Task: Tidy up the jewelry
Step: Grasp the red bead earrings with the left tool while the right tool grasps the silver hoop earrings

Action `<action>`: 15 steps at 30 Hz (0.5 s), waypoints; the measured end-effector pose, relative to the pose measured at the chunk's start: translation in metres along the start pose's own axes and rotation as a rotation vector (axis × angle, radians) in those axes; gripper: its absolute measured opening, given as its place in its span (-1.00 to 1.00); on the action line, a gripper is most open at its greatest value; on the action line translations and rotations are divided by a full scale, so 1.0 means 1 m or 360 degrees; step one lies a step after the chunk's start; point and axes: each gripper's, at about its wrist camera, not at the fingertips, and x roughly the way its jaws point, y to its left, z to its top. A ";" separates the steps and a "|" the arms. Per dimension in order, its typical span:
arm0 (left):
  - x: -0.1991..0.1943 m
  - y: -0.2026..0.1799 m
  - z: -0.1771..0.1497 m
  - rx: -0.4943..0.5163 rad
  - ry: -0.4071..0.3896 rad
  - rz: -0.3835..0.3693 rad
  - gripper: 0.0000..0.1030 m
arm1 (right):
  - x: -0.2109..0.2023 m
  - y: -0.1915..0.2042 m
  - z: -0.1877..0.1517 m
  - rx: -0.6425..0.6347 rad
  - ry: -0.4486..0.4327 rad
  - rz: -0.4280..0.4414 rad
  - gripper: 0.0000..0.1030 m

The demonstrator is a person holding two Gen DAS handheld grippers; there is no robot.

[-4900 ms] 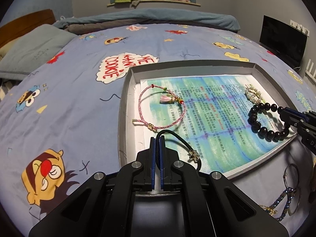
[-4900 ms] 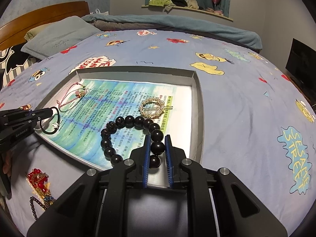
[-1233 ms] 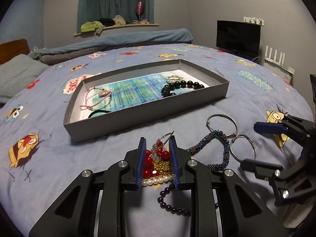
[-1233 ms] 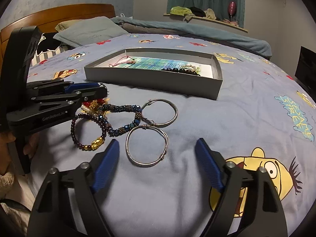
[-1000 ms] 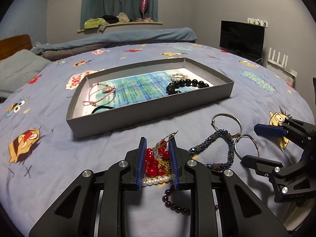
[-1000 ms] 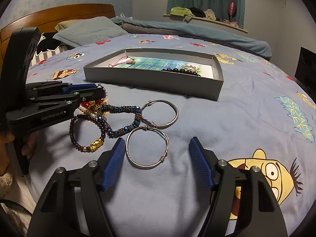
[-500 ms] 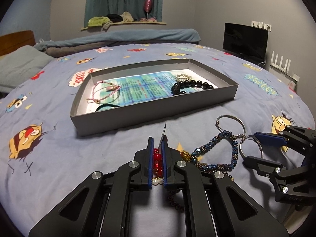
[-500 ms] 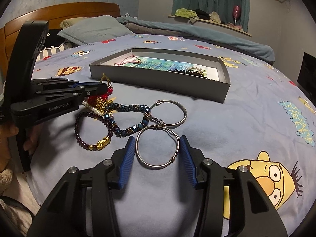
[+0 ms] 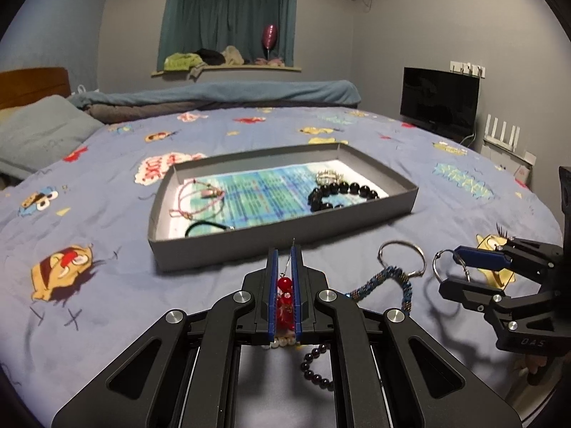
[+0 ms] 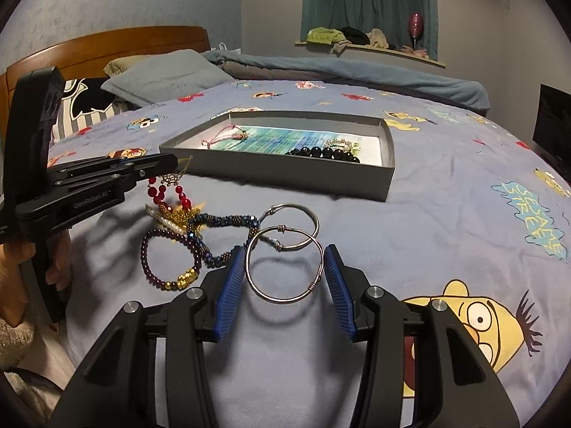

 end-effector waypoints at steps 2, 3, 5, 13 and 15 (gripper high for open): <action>-0.001 -0.001 0.002 0.0015 0.0008 0.0016 -0.85 | 0.001 -0.001 0.001 0.0008 0.0004 -0.0001 -0.11; 0.001 0.000 0.001 0.0020 0.0022 0.0034 -0.85 | 0.002 -0.001 0.001 0.0014 0.0010 0.0001 -0.11; 0.007 0.002 -0.001 0.0007 0.0064 0.0022 -0.85 | 0.002 -0.001 0.001 0.0021 0.0017 0.0010 -0.11; 0.023 -0.003 -0.008 0.0046 0.0180 0.0032 -0.84 | 0.001 0.002 -0.001 -0.0003 0.0017 0.0032 -0.11; 0.027 -0.003 -0.010 0.0049 0.0199 0.0046 -0.84 | 0.001 0.003 0.000 -0.0003 0.0018 0.0031 -0.11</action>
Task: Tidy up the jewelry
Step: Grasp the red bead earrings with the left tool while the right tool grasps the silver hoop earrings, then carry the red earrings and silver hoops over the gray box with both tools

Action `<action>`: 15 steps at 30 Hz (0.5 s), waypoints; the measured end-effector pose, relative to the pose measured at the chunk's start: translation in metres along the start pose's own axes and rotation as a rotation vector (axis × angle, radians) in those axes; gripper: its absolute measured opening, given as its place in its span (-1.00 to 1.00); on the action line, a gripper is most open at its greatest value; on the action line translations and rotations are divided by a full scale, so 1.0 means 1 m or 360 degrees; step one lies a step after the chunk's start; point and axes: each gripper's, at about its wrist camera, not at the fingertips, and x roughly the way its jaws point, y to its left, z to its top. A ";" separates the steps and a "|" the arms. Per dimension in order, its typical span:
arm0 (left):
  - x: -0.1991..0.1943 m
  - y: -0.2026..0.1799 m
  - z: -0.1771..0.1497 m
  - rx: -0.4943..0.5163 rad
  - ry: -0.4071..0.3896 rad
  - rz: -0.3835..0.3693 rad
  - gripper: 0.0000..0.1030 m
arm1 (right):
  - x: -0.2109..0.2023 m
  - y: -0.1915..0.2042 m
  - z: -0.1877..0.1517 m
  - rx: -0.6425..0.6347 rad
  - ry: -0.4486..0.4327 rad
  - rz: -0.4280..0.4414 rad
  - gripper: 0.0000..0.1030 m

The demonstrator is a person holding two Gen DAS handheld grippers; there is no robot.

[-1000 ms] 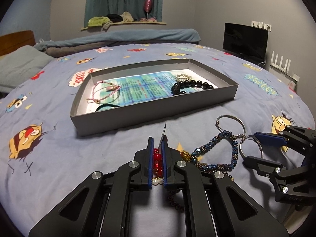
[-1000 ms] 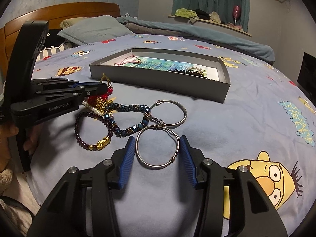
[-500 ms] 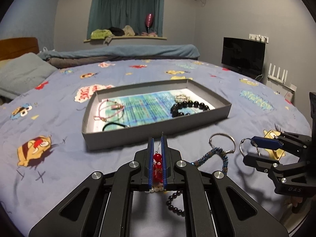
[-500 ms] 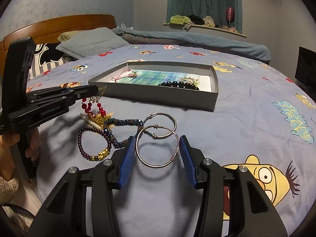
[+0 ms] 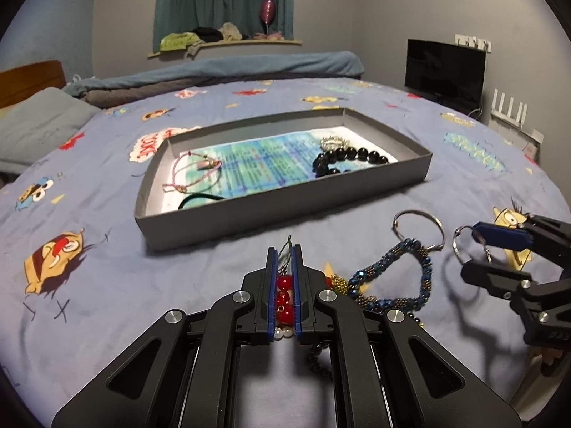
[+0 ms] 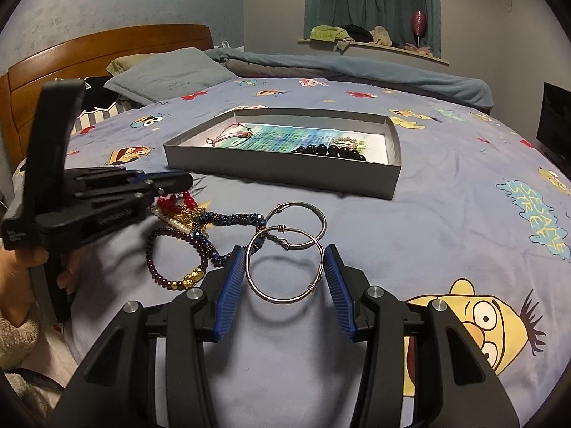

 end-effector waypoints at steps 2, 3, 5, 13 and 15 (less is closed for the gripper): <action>0.003 0.001 0.000 -0.0010 0.0015 0.0007 -0.67 | 0.000 -0.001 0.000 0.0001 0.0001 0.0003 -0.11; 0.006 0.002 0.000 -0.0015 0.0029 0.0018 -0.59 | 0.000 -0.001 0.000 0.0000 -0.0001 0.0003 -0.11; 0.011 0.003 0.000 -0.0019 0.0058 0.0028 -0.47 | 0.000 -0.001 0.000 0.0001 0.0000 0.0004 -0.11; 0.017 0.003 -0.001 -0.0019 0.0103 0.0023 -0.49 | 0.001 -0.003 0.000 0.0004 0.0006 0.0008 -0.11; 0.017 0.005 0.000 -0.0030 0.0103 0.0003 -0.68 | 0.000 -0.003 0.000 0.0002 -0.0003 0.0003 -0.11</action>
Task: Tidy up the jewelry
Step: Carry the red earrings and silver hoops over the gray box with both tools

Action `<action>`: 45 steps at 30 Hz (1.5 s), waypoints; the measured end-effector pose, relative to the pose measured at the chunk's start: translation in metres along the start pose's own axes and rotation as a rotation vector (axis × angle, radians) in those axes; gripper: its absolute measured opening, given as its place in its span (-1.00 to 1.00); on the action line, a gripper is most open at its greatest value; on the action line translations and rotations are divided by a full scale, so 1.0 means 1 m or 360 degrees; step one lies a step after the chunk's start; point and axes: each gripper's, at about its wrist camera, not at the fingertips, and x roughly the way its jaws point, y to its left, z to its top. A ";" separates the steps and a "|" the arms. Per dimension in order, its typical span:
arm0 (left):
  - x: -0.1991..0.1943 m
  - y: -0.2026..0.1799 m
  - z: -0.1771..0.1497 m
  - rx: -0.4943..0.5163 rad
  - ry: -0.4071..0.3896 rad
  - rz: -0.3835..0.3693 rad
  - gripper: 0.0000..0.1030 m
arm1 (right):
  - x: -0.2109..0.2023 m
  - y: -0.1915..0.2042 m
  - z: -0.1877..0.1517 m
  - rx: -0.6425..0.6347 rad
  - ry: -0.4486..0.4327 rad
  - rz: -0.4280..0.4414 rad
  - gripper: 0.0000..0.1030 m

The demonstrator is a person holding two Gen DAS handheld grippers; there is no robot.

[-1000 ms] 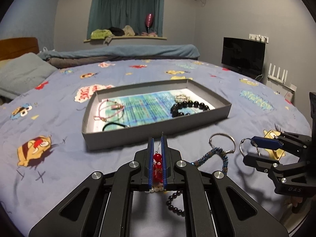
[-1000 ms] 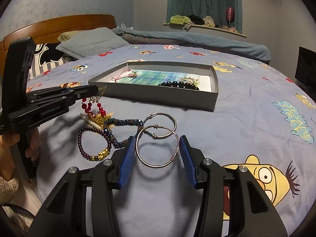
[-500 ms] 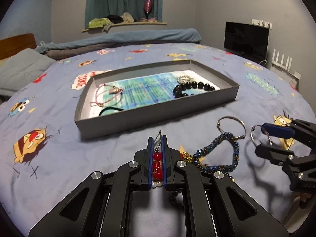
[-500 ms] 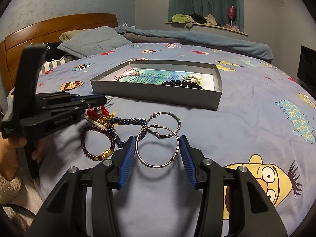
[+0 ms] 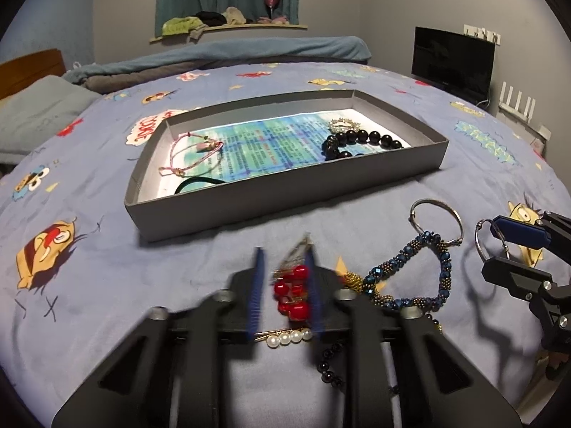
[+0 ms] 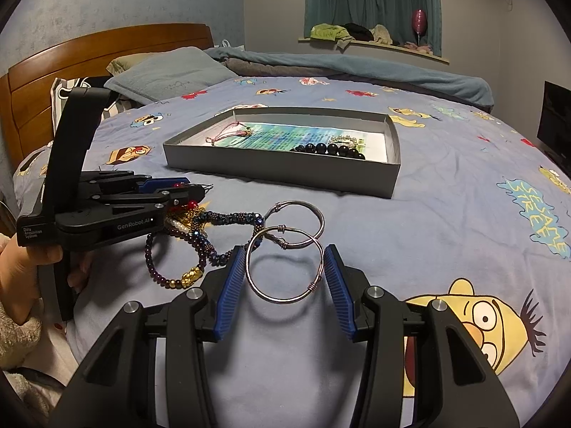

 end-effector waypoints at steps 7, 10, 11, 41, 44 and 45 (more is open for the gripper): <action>-0.021 0.001 0.005 -0.0007 -0.0107 -0.0024 -0.70 | -0.002 0.001 0.004 0.0010 -0.0015 0.0008 -0.11; -0.032 0.002 0.012 -0.0008 -0.0125 -0.0054 -0.98 | -0.005 -0.001 0.011 0.0018 -0.0033 -0.0004 -0.11; -0.036 0.002 0.017 -0.0008 -0.0134 -0.0082 -0.98 | -0.006 -0.002 0.014 0.0022 -0.0041 -0.0005 -0.11; -0.050 0.024 0.165 0.0246 -0.0176 -0.0013 -0.98 | 0.052 -0.039 0.160 -0.0047 -0.0115 -0.0074 -0.11; -0.028 0.027 0.174 0.0263 -0.0144 -0.0009 -0.98 | 0.079 -0.044 0.168 -0.0089 -0.0053 -0.0090 -0.11; -0.018 0.028 0.176 0.0268 -0.0126 -0.0004 -0.98 | 0.088 -0.045 0.170 -0.0101 -0.0030 -0.0091 -0.11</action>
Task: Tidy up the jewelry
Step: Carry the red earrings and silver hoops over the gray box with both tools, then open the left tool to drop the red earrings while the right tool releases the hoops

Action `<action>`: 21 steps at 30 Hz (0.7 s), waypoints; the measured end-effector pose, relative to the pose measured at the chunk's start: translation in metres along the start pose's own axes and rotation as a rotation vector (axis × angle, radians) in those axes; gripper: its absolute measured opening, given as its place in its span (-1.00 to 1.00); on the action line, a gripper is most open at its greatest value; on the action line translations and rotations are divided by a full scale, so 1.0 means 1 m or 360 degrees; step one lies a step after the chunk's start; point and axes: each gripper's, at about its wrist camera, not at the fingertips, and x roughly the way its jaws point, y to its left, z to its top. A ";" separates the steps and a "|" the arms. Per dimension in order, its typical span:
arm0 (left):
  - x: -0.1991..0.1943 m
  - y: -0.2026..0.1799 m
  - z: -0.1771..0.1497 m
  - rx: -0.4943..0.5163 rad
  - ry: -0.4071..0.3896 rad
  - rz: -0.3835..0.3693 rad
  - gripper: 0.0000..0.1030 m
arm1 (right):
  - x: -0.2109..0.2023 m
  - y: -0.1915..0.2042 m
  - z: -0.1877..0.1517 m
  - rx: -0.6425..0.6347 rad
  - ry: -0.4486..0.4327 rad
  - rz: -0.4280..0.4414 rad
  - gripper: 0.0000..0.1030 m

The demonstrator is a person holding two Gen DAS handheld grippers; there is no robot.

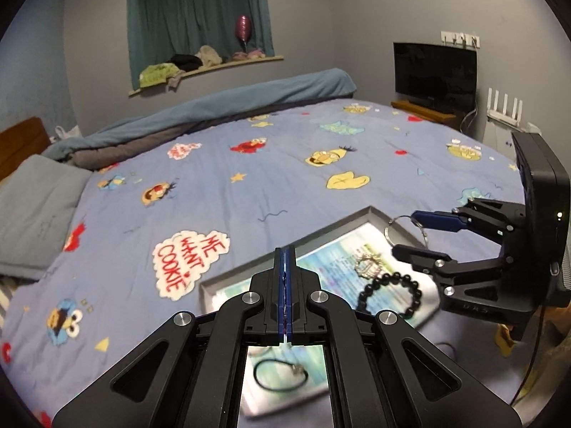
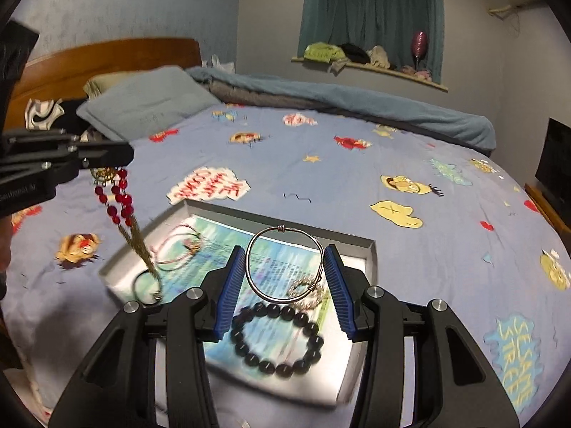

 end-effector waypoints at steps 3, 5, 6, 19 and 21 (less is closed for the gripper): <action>0.035 0.004 0.000 0.0002 0.0077 -0.0012 -0.98 | 0.029 -0.003 0.003 -0.0026 0.0079 0.0011 -0.11; 0.056 0.006 -0.001 0.0007 0.0123 -0.0024 -0.98 | 0.047 -0.006 0.005 -0.0023 0.0149 0.0024 -0.11; 0.066 0.007 -0.002 0.0007 0.0151 -0.0038 -0.98 | 0.058 -0.008 0.006 -0.0018 0.0200 0.0034 -0.11; 0.148 0.023 -0.015 0.0033 0.0401 -0.0052 -0.98 | 0.126 -0.017 0.012 -0.0039 0.0562 0.0027 -0.11; 0.156 0.024 -0.018 0.0048 0.0433 -0.0030 -0.98 | 0.134 -0.016 0.011 -0.0046 0.0612 0.0015 -0.11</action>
